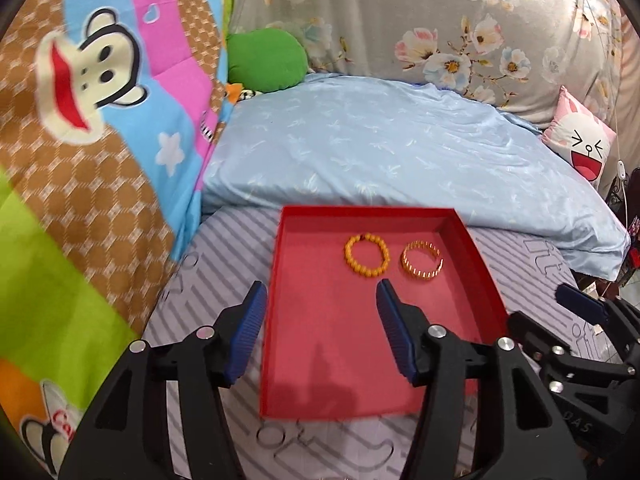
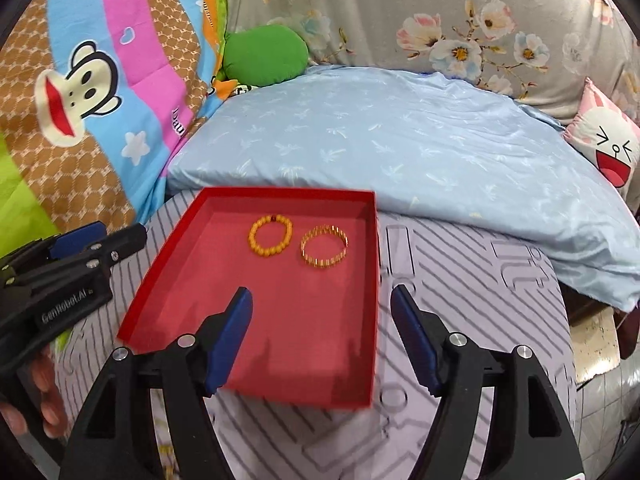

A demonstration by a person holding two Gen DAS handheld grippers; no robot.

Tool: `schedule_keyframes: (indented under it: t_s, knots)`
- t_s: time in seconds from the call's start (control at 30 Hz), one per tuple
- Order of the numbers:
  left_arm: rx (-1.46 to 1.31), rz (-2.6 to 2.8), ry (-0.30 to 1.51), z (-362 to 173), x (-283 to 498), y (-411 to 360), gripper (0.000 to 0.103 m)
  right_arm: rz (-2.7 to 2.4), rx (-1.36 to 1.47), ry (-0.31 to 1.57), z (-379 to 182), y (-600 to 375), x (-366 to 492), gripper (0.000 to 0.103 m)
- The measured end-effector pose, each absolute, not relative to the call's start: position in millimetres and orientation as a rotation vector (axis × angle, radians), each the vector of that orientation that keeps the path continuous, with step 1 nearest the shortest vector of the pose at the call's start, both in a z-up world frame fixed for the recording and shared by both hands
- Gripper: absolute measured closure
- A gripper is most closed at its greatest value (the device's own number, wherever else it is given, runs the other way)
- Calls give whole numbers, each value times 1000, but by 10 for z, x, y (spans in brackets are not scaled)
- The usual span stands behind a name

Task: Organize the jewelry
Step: 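Move the left tool back to the pile and open it around the thin gold bangle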

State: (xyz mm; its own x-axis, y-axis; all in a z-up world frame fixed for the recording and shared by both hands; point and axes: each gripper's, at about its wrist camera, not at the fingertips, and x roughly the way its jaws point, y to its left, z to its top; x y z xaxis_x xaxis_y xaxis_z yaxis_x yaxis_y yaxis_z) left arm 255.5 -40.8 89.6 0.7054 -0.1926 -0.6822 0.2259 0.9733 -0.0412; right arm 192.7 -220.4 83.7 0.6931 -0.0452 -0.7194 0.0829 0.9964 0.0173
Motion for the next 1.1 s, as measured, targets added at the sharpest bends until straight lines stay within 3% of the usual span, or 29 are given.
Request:
schedule_keyframes:
  t_s: [0.43, 0.6, 0.87, 1.1]
  knots:
    - [3, -168, 914, 185, 1438, 10, 46, -79, 71, 927, 211, -2063, 651, 33]
    - [-3, -173, 952, -50, 1120, 29, 36, -69, 106, 972, 14, -1994, 432, 33]
    - [-22, -198, 973, -128, 1103, -73, 26, -70, 95, 982, -89, -1931, 308, 33]
    - [-49, -190, 993, -226, 1315, -121, 26, -67, 105, 982, -95, -1941, 308, 33]
